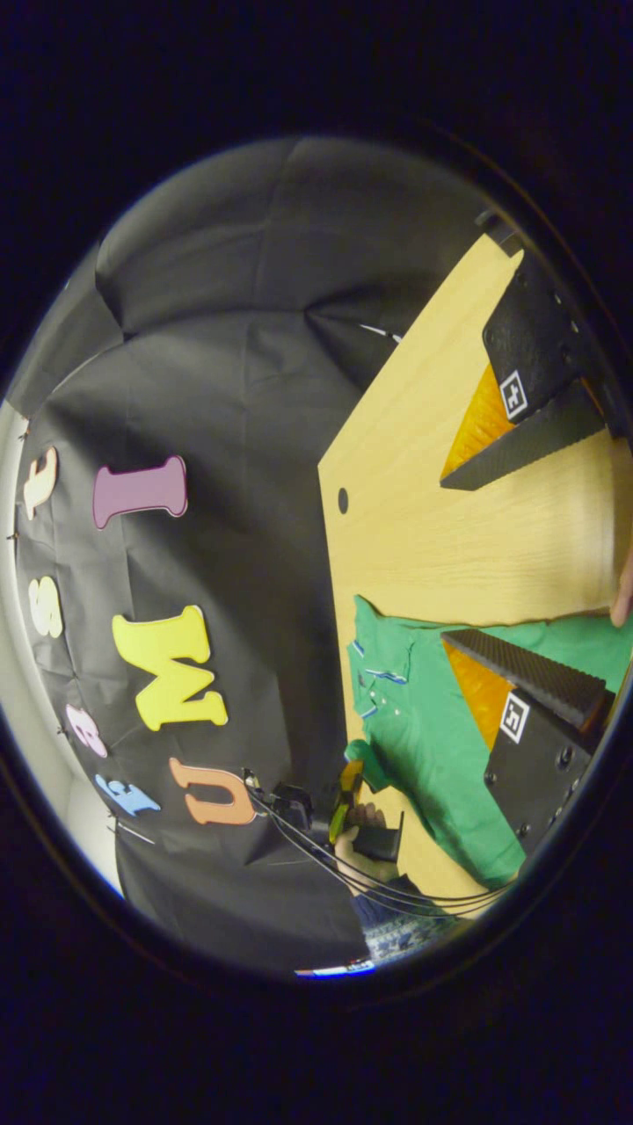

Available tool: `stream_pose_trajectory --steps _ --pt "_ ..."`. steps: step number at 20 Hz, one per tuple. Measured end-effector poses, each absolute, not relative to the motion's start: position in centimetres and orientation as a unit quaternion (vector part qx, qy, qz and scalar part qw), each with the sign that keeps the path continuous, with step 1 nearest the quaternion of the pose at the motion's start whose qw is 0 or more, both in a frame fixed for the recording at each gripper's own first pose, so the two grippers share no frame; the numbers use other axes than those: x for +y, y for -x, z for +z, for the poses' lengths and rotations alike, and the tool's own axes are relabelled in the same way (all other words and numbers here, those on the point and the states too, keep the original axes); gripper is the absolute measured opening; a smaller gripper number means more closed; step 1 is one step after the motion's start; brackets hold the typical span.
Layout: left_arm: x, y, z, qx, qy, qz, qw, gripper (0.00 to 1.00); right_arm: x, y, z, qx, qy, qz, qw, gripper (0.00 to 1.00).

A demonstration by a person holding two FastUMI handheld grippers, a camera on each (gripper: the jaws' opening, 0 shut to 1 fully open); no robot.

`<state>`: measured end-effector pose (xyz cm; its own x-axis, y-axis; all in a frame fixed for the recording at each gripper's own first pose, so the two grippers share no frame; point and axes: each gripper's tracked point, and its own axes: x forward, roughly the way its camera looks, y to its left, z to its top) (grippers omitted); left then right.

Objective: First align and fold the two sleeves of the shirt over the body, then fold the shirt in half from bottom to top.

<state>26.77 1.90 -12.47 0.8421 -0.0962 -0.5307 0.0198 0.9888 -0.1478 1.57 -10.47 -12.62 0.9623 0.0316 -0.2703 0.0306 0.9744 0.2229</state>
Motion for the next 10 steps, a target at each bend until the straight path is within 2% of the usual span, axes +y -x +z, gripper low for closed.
stream_pose_trajectory --steps 1,2,3,4,10 --pt "1.2 -26.8 -12.6 0.281 0.074 -0.036 0.956 0.66 -10.6 -1.6 -12.8 0.138 -0.110 -0.002 0.984 0.96" --pt "1.0 -26.6 -12.4 0.282 0.074 -0.038 0.956 0.60 -10.9 -1.4 -13.0 0.139 -0.108 -0.004 0.984 0.96" --pt "1.2 -26.4 -12.4 0.284 0.068 -0.031 0.956 0.73 -11.0 -1.3 -13.1 0.142 -0.106 -0.006 0.984 0.96" --pt "1.7 -26.2 -12.6 0.284 0.061 -0.019 0.957 1.00 -11.0 -1.0 -13.3 0.145 -0.106 -0.008 0.984 0.96" --pt "3.0 -23.6 -9.5 0.252 0.073 -0.009 0.965 1.00 -10.8 0.1 -13.1 0.146 -0.093 -0.009 0.985 0.96"
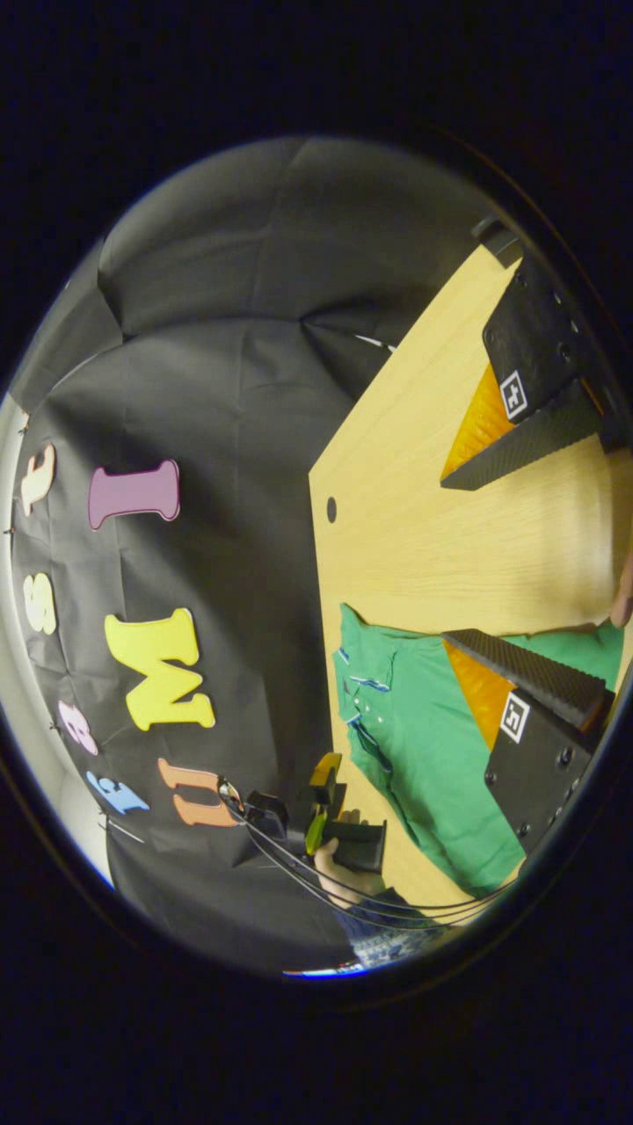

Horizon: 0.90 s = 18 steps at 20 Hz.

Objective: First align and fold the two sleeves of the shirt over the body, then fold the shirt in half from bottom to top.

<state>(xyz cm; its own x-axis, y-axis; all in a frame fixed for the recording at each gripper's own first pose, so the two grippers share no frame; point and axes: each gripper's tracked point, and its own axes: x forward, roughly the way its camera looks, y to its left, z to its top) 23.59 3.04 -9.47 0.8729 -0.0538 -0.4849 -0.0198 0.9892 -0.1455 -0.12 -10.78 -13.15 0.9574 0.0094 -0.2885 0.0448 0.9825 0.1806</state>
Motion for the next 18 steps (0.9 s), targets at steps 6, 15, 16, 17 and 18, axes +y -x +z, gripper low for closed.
stream_pose_trajectory --steps 6,15,16,17,18 --pt "4.1 -17.9 -5.6 0.206 0.079 -0.008 0.975 1.00 -9.0 2.5 -10.7 0.124 -0.084 0.005 0.989 0.92" --pt "6.2 -5.6 -2.8 0.137 0.084 -0.002 0.987 1.00 -6.5 7.7 -9.0 0.097 -0.058 0.012 0.994 0.96" --pt "6.7 -4.2 -2.8 0.129 0.078 0.002 0.989 1.00 -6.3 8.4 -9.0 0.093 -0.055 0.012 0.994 0.96" --pt "7.3 -2.5 -2.8 0.121 0.068 0.008 0.990 1.00 -6.2 9.1 -8.9 0.090 -0.052 0.012 0.994 0.96" --pt "7.9 -1.0 -3.0 0.116 0.058 0.014 0.992 1.00 -6.0 9.6 -8.9 0.087 -0.051 0.012 0.995 0.96"
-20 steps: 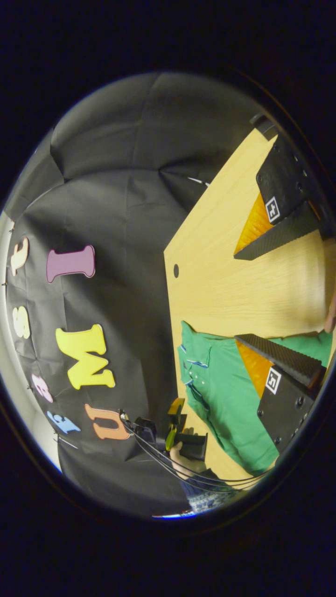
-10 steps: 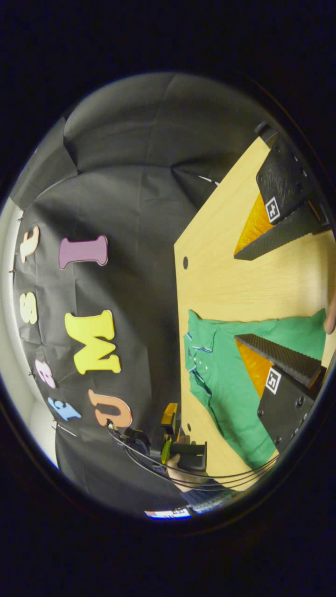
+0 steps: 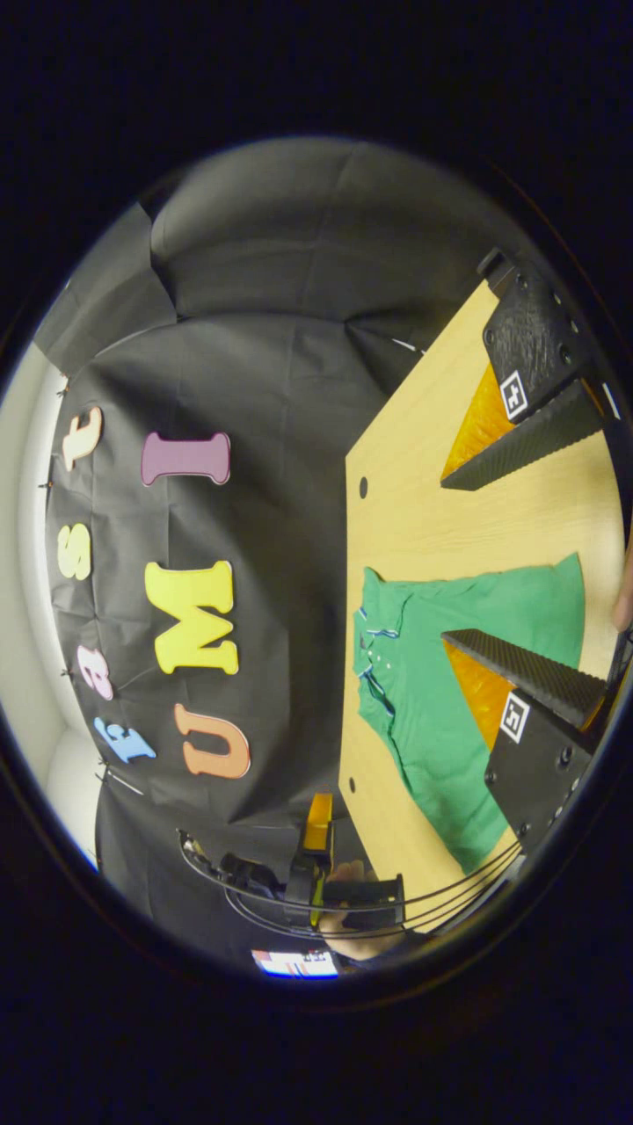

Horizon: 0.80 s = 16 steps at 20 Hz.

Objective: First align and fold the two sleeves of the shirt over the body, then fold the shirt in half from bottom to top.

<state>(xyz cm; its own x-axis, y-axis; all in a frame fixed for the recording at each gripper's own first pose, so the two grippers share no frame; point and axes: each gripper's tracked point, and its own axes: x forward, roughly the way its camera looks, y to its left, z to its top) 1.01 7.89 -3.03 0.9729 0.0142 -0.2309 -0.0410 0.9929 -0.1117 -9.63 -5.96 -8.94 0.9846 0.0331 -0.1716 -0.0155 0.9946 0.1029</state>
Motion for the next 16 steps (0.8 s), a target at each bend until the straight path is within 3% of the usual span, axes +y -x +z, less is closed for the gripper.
stream_pose_trajectory --steps 4,5,6,8,16 --pt "9.7 5.1 -4.0 0.092 0.057 0.033 0.994 1.00 -5.2 12.2 -9.7 0.083 -0.053 0.015 0.995 0.92" --pt "10.2 6.5 -4.4 0.085 0.061 0.037 0.994 1.00 -4.8 12.8 -9.7 0.082 -0.058 0.021 0.995 0.96" --pt "10.6 7.9 -4.9 0.083 0.065 0.040 0.994 1.00 -4.5 13.4 -10.1 0.080 -0.060 0.024 0.995 0.92" --pt "11.2 10.2 -6.2 0.078 0.073 0.040 0.994 1.00 -4.1 14.1 -10.8 0.076 -0.055 0.023 0.995 0.96" --pt "10.7 13.7 -14.2 0.125 0.053 0.021 0.990 1.00 -3.3 13.3 -16.5 0.126 -0.034 0.029 0.991 0.96"
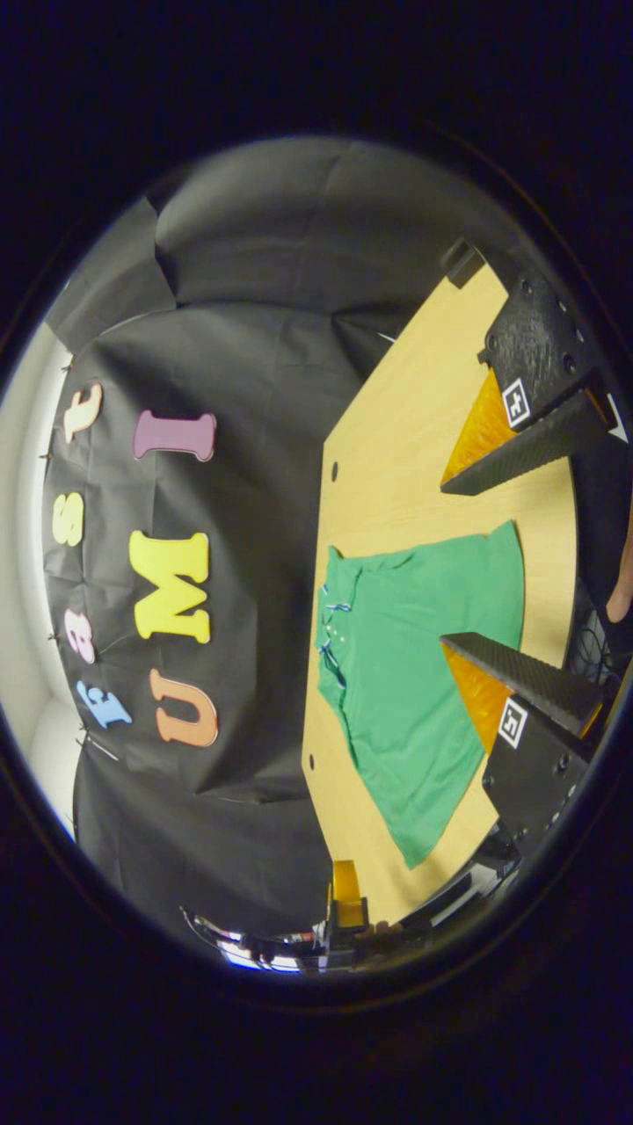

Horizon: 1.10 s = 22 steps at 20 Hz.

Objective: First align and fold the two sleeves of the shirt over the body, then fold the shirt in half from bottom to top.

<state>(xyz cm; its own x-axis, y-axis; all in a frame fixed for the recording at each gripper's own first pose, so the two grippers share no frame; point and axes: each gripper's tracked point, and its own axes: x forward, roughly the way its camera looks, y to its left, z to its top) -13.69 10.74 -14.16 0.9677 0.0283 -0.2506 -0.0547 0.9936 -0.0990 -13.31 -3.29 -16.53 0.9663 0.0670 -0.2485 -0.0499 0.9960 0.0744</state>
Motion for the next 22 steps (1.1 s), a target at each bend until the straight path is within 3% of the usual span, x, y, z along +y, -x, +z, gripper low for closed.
stream_pose_trajectory --steps 17,20,21,22 --pt "7.6 12.2 -20.5 0.199 0.047 0.000 0.979 1.00 -3.0 10.1 -22.2 0.210 -0.060 0.035 0.975 0.95" --pt "7.5 12.4 -20.4 0.203 0.032 -0.004 0.979 0.89 -2.8 10.0 -22.2 0.211 -0.059 0.042 0.975 0.93" --pt "7.3 12.2 -20.1 0.205 0.031 -0.006 0.978 0.94 -2.6 10.0 -22.2 0.209 -0.060 0.047 0.975 0.88" --pt "7.0 12.2 -20.3 0.207 0.027 -0.015 0.978 0.80 -2.2 9.7 -22.0 0.210 -0.062 0.047 0.975 0.84"
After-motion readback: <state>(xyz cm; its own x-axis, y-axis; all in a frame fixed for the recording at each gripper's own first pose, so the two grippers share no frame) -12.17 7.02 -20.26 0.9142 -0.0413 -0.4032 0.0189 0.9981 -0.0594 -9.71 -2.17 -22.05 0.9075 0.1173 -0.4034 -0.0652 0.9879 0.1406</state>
